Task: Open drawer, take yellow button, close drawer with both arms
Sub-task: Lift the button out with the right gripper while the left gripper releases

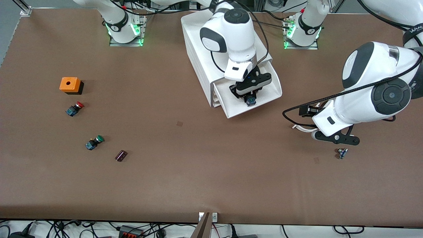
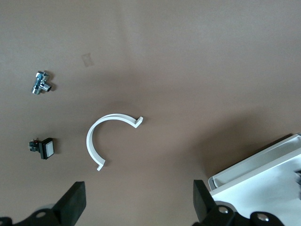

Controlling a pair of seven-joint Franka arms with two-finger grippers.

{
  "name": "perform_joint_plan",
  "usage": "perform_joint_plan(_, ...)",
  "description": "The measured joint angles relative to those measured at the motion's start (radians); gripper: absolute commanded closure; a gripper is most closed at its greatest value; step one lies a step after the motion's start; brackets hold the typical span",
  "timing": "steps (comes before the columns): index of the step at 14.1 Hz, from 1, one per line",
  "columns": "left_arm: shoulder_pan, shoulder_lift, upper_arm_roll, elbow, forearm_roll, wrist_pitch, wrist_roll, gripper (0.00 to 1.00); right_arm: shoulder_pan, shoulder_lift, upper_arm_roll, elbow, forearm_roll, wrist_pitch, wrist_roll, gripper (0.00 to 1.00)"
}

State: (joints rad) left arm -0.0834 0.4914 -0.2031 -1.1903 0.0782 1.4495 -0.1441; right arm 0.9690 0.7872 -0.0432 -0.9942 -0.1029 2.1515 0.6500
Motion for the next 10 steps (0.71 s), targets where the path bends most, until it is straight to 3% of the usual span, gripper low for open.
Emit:
perform_joint_plan(4, -0.006, 0.001, -0.006, 0.003, -0.011, 0.044, -0.176, 0.0, -0.041, -0.057, -0.013, 0.09, 0.0, -0.181, 0.001, 1.0)
perform_joint_plan(7, -0.002, 0.001, -0.006, -0.047, -0.13, 0.152, -0.306, 0.0, -0.159, -0.088, -0.013, 0.09, 0.007, -0.281, -0.038, 1.0)
perform_joint_plan(10, -0.008, 0.0, -0.007, -0.132, -0.157, 0.269, -0.375, 0.0, -0.287, -0.105, -0.011, 0.064, 0.026, -0.367, -0.09, 1.0)
